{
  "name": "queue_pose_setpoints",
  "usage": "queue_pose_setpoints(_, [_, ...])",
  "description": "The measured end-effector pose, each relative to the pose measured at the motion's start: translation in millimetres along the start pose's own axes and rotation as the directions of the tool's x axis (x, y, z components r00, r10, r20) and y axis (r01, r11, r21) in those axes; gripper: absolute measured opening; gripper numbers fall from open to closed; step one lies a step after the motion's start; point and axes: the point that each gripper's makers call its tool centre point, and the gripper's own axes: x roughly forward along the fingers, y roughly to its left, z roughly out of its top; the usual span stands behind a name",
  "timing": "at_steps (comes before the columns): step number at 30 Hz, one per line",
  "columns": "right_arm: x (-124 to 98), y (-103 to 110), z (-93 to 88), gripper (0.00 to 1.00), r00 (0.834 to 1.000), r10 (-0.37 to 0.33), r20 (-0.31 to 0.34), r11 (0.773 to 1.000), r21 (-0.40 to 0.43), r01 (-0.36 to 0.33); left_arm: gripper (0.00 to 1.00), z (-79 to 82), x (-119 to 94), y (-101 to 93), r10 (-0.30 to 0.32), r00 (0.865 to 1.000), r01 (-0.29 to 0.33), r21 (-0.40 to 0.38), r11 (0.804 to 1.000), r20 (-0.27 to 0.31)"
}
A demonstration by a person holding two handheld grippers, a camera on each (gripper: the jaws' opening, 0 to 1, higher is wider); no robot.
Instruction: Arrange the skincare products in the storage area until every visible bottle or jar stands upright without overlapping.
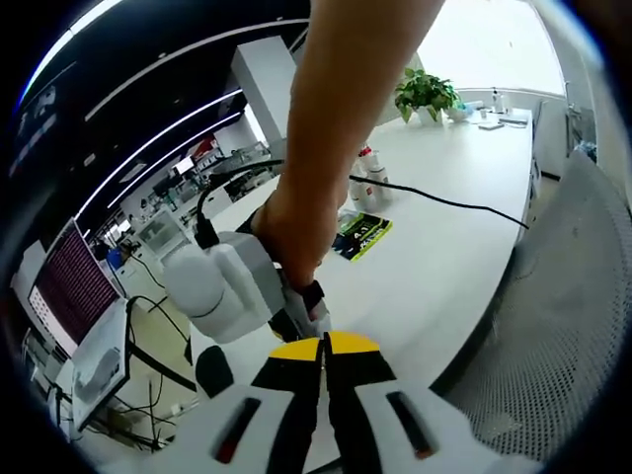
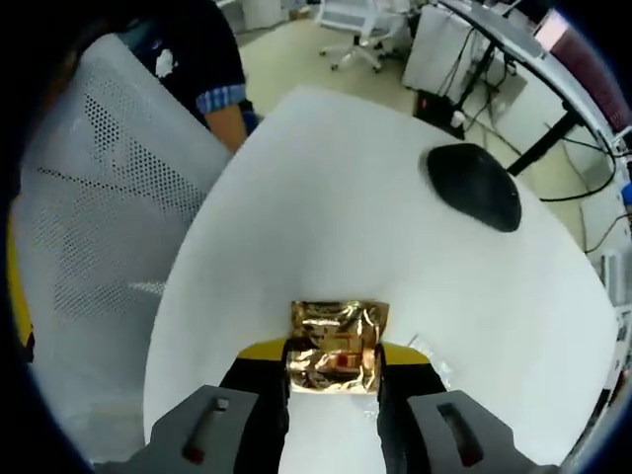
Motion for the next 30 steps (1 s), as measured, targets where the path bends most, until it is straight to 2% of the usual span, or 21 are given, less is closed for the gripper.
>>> queue_pose_setpoints(17, [0, 22, -0.6, 0.31, 0.996, -0.037, 0.079, 0.996, 0.089, 0.03, 0.0, -0.4, 0, 0.0, 0.0, 1.0, 0.0, 0.003, 1.0, -0.006])
queue_pose_setpoints(18, [1, 22, -1.0, 0.29, 0.996, -0.041, 0.084, 0.995, 0.098, 0.032, 0.0, -0.5, 0, 0.0, 0.0, 1.0, 0.0, 0.003, 1.0, -0.006])
queue_pose_setpoints(19, [0, 23, -7.9, 0.11, 0.996, -0.061, 0.059, 0.994, 0.09, 0.056, 0.0, -0.5, 0, -0.4, -0.002, 1.0, 0.002, 0.004, 1.0, -0.007])
queue_pose_setpoints(20, [0, 23, -14.8, 0.0, 0.996, -0.082, 0.035, 0.994, 0.081, 0.079, 0.0, -0.5, 0, -0.8, -0.004, 1.0, 0.004, 0.006, 1.0, -0.007])
queue_pose_setpoints(23, [2, 32, -9.5, 0.0, 0.99, -0.1, 0.095, 0.988, 0.126, 0.088, 0.0, -3.8, 0, -4.7, -0.016, 0.999, 0.017, 0.018, 1.0, -0.033])
queue_pose_setpoints(26, [2, 35, -16.5, 0.0, 0.989, -0.104, 0.102, 0.985, 0.151, 0.088, 0.0, -1.3, 0, -4.7, -0.018, 1.0, 0.019, 0.013, 1.0, -0.019])
queue_pose_setpoints(29, [-1, 37, -28.8, 0.0, 0.985, -0.138, 0.103, 0.964, 0.243, 0.109, 0.0, -1.3, 0, -7.1, -0.028, 0.999, 0.028, 0.018, 0.999, -0.022])
queue_pose_setpoints(30, [-5, 40, -30.3, 0.0, 0.981, -0.148, 0.127, 0.954, 0.281, 0.107, 0.0, -1.3, 0, -7.8, -0.03, 0.999, 0.03, 0.021, 0.999, -0.022])
